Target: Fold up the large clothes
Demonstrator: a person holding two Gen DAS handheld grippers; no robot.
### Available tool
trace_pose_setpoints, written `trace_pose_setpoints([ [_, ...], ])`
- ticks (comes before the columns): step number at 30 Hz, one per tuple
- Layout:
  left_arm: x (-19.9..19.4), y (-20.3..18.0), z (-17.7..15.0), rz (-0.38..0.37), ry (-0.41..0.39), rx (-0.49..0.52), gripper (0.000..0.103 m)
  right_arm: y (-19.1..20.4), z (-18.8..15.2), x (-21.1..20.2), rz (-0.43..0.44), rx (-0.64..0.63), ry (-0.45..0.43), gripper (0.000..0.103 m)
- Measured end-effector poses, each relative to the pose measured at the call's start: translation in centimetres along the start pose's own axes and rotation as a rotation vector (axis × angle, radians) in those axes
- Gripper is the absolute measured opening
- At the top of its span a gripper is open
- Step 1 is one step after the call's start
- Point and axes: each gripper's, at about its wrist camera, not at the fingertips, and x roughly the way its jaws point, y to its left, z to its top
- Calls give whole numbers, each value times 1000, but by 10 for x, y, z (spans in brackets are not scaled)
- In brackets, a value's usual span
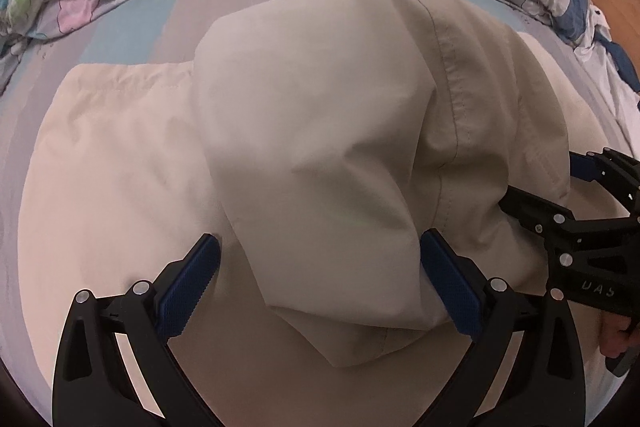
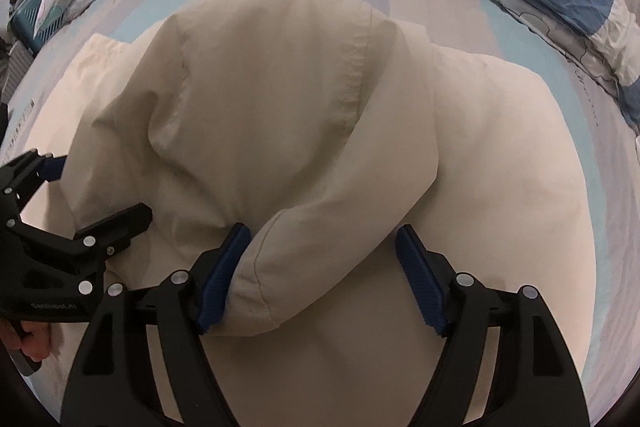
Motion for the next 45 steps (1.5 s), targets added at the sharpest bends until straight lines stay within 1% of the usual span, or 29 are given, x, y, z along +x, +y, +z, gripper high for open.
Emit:
trace_pose_setpoints([
  [2,2,-2,0,18,5,5,98,1,0,1,-9,-7,7,72],
  [7,2,-2,2,20,13,-4,98,4,2,3,-30,-8,19,73],
  [10,-12,-2,6,24,12,-17,97,-1,5,-11,-11,21,13,72],
  [13,-39,-11,6,53,-42,27,96,-14,-2,-40,-8,59,-35,72],
  [16,-61,-21,4,45,-73,54,96,-28,-18,-66,-12,88,-55,72],
  [18,-74,-30,2,34,-85,68,96,-39,-31,-81,-38,110,-63,72],
  [19,-75,-34,2,39,-86,76,96,-44,-37,-87,-48,128,-62,72],
  [20,-79,-38,0,48,-90,83,96,-52,-45,-93,-37,153,-59,72],
  [23,-89,-48,-1,37,-106,96,96,-66,-65,-101,-80,188,-45,72],
  [24,-93,-50,2,25,-117,103,96,-73,-71,-102,-81,209,-33,72],
  [25,-95,-53,6,5,-121,113,96,-81,-79,-102,-96,234,-21,72],
  [27,-94,-62,13,4,-121,141,96,-94,-92,-104,-122,281,-9,73],
  [29,-86,-71,16,-12,-97,154,96,-114,-109,-107,-127,362,1,73],
  [31,-74,-77,15,-44,-67,134,96,-126,-122,-108,-133,420,10,73],
  [33,-62,-83,8,-32,-52,138,96,-134,-137,-108,-121,489,17,73],
  [35,-51,-87,3,-10,-45,152,96,-140,-150,-110,-101,549,10,76],
  [38,-39,-84,2,-1,-37,132,96,-141,-162,-109,-63,634,-8,76],
  [42,-29,-82,-2,17,-26,154,96,-135,-169,-101,38,752,-38,76],
  [45,-24,-85,-6,32,-24,189,96,-128,-169,-95,72,815,-56,76],
])
